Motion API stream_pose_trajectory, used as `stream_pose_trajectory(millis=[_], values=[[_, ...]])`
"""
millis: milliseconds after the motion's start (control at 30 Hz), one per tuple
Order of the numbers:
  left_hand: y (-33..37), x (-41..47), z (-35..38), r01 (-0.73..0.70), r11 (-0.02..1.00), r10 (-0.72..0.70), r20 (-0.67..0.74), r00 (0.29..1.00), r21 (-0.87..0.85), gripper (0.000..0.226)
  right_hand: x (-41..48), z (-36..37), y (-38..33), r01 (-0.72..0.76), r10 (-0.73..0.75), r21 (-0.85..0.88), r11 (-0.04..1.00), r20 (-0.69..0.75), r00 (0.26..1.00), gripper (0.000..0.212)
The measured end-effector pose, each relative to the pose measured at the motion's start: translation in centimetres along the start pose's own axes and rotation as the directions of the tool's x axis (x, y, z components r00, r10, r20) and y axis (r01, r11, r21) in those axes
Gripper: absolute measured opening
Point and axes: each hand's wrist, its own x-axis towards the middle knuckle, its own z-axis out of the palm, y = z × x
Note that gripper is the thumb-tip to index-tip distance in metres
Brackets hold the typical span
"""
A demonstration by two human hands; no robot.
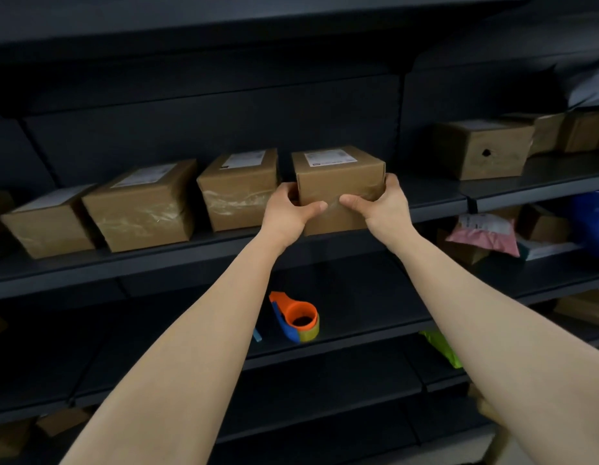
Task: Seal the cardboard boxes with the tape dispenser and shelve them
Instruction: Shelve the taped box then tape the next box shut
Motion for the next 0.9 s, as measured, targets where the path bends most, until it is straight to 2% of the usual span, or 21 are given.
stream_pose_trajectory(millis=[133,267,433,533,633,767,833,900], values=[[-1.5,2.8,0.5,-0.003,1.0,0.003,0.013,1.0,0.011,0.052,2.3,1.5,1.1,-0.042,0.042,-0.002,0.999,-0.016,0.999,0.074],[-2.1,5.0,1.5,0.018,0.999,-0.018,-0.025,1.0,0.03,0.039,4.1,2.5,1.8,-0.033,0.033,0.006,0.999,0.006,0.999,0.064],[-2.2,6.6,2.4,0.069,0.995,-0.066,-0.046,0.997,0.071,0.05,5.2,3.1,2.0,-0.046,0.046,0.002,0.999,0.012,0.999,0.067],[-1.9,6.6,2.5,0.084,0.993,-0.08,-0.055,0.995,0.081,0.063,5.1,2.9,1.8,-0.07,0.07,-0.013,0.997,-0.008,0.997,0.083],[-1.4,5.3,2.7,-0.003,0.997,0.008,-0.062,0.998,0.077,0.072,4.2,2.3,1.1,-0.05,0.049,-0.009,0.999,-0.056,0.997,0.092],[0.0,2.4,2.4,-0.174,0.975,0.193,-0.138,0.971,0.142,0.082,2.1,0.8,-0.4,0.035,-0.036,-0.01,0.999,-0.144,0.989,0.089],[1.0,0.8,2.2,-0.244,0.949,0.279,-0.171,0.945,0.198,0.081,0.4,-0.2,-1.3,0.081,-0.077,0.018,0.997,-0.15,0.986,0.088],[2.0,-1.1,2.2,-0.306,0.937,0.334,-0.179,0.926,0.167,0.075,-1.6,-1.4,-2.1,0.117,-0.109,0.041,0.992,-0.146,0.983,0.088]])
